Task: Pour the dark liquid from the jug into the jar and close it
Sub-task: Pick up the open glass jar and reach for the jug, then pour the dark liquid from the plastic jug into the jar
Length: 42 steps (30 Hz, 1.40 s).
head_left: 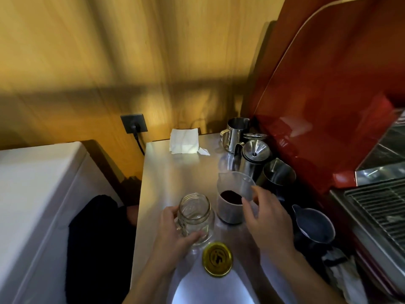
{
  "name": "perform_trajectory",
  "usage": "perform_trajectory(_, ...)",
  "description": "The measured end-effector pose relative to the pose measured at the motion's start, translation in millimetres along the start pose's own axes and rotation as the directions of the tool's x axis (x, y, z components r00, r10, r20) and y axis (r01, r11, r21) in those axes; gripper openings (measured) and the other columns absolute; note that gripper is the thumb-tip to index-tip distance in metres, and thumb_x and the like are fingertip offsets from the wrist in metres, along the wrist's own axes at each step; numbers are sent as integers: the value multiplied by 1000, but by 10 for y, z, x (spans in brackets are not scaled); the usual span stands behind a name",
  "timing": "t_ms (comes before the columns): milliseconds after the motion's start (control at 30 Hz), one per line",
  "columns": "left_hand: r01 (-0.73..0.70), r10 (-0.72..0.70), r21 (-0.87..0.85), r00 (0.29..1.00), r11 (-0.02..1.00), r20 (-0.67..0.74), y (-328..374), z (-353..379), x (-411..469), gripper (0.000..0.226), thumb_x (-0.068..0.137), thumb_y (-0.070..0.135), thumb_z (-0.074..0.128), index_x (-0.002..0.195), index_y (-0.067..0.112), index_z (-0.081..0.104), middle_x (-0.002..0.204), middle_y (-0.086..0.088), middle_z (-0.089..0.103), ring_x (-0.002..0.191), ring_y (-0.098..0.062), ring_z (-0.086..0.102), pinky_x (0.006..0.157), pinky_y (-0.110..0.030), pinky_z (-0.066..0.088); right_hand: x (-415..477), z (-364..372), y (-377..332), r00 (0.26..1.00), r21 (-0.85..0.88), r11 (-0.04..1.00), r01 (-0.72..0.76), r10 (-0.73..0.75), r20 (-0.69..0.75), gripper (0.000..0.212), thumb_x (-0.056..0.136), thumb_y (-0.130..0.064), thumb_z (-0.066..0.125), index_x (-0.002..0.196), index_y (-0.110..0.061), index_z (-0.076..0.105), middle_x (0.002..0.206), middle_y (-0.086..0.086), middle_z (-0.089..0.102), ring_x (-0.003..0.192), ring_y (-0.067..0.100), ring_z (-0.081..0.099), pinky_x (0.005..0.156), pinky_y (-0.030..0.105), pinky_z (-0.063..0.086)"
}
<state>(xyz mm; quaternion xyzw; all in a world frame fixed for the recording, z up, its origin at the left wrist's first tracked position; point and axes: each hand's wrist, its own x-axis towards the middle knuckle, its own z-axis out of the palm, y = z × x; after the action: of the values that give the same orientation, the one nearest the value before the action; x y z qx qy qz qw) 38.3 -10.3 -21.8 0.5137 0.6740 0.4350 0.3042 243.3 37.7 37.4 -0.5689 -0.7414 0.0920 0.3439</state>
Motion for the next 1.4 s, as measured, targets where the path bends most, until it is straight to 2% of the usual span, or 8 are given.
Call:
perform_trajectory(233,-17,17,-25,1000,1000,3,28,18,-42,69,55,28,87,104,34,39,108,13,45,103,-10,49,78,-14,39,-65,65,201,930,-28,953,-302,301,209,57,83,-30,63,128,-5,39,125,18,51,114,32,46,95,44,39)
perform_trajectory(367,-12,12,1,1000,1000,9,1,15,-47,71,55,33,87,108,32,38,112,5,46,108,-17,49,86,-29,42,-55,99,230,894,36,942,-334,305,329,17,85,-23,59,92,-8,55,96,12,58,94,30,54,86,45,42)
perform_trajectory(467,-12,11,33,1000,999,24,-8,5,-50,76,51,47,84,110,33,37,111,9,46,107,-15,48,86,-29,42,-40,100,254,874,107,918,-383,322,363,18,85,-16,57,73,-4,52,70,7,55,77,33,56,78,45,43)
perform_trajectory(767,-24,23,37,999,999,25,-20,-16,-36,76,45,59,78,107,38,38,109,19,44,103,-5,49,78,-15,39,171,36,102,928,518,772,-370,276,252,21,86,-13,60,75,4,54,69,13,53,69,25,50,65,34,39)
perform_trajectory(900,-35,35,60,999,998,0,-14,-13,-57,70,53,45,85,105,41,38,107,21,44,102,0,48,77,-12,38,221,33,103,930,521,772,-364,270,250,11,88,-28,55,81,-19,58,80,-2,60,83,18,53,78,40,37)
perform_trajectory(1000,-23,24,44,999,999,-23,-1,-9,-62,68,54,37,86,102,45,38,106,20,46,101,4,47,73,-10,39,240,38,62,924,616,688,-383,286,254,12,91,-31,50,82,-30,57,89,-1,58,83,16,53,64,31,40)
perform_trajectory(1267,-4,4,27,1000,1000,-16,-19,-4,-60,65,53,39,85,99,46,39,109,17,49,104,-1,48,83,-24,44,435,49,-4,892,818,464,-340,434,124,5,81,-28,65,83,-23,65,81,2,65,75,16,59,59,25,47)
perform_trajectory(1400,-8,9,19,1000,1000,-24,-19,-8,-40,64,53,40,85,99,45,40,110,18,48,105,-2,48,88,-31,47,577,-38,1,955,816,512,-266,256,151,11,83,-28,62,78,-21,71,71,-3,71,73,11,64,61,23,46)
